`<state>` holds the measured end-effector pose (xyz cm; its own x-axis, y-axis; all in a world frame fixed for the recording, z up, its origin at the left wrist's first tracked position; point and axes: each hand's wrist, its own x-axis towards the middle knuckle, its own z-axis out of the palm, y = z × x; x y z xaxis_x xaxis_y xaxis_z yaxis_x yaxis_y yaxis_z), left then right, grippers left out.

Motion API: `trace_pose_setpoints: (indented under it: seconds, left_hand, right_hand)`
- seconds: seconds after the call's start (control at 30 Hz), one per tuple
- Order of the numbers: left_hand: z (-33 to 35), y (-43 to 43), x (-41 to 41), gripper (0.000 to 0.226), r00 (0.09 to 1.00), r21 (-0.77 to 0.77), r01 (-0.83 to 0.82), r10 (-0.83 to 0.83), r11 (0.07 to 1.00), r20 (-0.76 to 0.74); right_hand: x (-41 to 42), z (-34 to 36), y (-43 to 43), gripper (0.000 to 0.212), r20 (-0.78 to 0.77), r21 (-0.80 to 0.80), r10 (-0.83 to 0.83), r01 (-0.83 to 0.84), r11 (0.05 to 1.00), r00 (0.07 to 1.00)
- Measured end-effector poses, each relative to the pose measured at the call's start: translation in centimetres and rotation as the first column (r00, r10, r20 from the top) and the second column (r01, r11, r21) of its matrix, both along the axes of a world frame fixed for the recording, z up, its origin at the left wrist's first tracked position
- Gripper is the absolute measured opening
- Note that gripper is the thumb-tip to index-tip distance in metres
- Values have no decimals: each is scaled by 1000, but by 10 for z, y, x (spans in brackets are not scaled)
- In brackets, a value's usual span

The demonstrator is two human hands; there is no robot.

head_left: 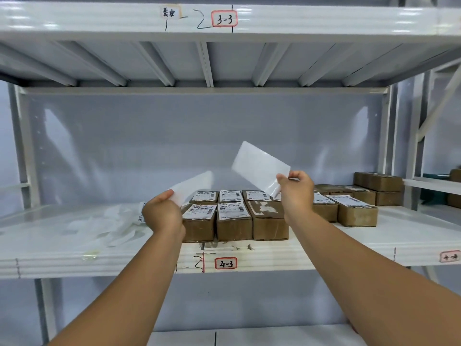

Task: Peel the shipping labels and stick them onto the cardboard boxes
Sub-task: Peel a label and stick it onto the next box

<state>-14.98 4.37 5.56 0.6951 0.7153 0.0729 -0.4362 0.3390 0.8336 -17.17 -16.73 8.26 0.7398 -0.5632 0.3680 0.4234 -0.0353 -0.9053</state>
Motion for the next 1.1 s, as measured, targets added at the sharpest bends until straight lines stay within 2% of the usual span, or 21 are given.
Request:
trace_pose_setpoints:
  seconds: [0.07, 0.13, 0.2, 0.27, 0.33, 0.43, 0.47, 0.5, 0.67, 0.77, 0.83, 0.97, 1.03, 1.1]
  left_hand:
    - [-2, 1, -4, 42, 1000, 44, -12, 12, 999, 7]
    - [-7, 9, -2, 45, 996, 233, -82, 85, 969, -6]
    - [-12, 16, -5, 45, 984, 498, -165, 177, 851, 24]
    - [-18, 26, -6, 47, 965, 726, -231, 247, 647, 87]
    - [-25, 39, -3, 53, 948, 865, -235, 301, 444, 103]
    - [-41, 72, 14, 60, 898, 984, -161, 425, 80, 112]
    - [-46, 84, 19, 60, 877, 993, -119, 467, -23, 116]
    - [-50, 94, 21, 61, 856, 996, -56, 510, -74, 86]
    - [-66, 129, 31, 68, 767, 959, 245, 633, -143, -102]
    - [-69, 145, 40, 76, 722, 920, 379, 655, -103, -224]
    - [-70, 157, 48, 74, 725, 919, 391, 632, -49, -275]
    - [-73, 176, 61, 55, 729, 918, 395, 607, 4, -316]
    - [-73, 178, 63, 50, 759, 947, 319, 586, 44, -283]
    - [-73, 176, 65, 46, 804, 975, 221, 559, 36, -203]
  right_hand:
    - [0, -1, -3, 7, 13, -80, -78, 79, 994, 997]
    - [0, -2, -2, 7, 27, -194, -116, 119, 974, 993]
    - [0, -4, 3, 7, 36, -307, -141, 145, 941, 989]
    - [0, -6, 11, 8, 44, -415, -132, 138, 899, 990]
    - [0, -8, 21, 9, 48, -495, -77, 91, 864, 996]
    - [0, -12, 35, 7, 48, -580, -24, 48, 813, 999]
    - [0, -13, 41, 6, 50, -611, -19, 46, 790, 999]
    - [1, -15, 46, 6, 47, -640, -14, 41, 767, 999]
    - [12, -20, 72, 10, 21, -762, 9, 10, 647, 1000]
    - [20, -22, 90, 8, 15, -792, 39, -12, 610, 999]
    - [23, -22, 101, 8, 5, -806, 69, -37, 591, 998]
    - [30, -23, 119, 9, -17, -788, 101, -75, 612, 995]
    - [32, -25, 124, 5, -22, -783, 108, -84, 616, 994]
    - [34, -27, 128, 7, -33, -784, 128, -105, 612, 991]
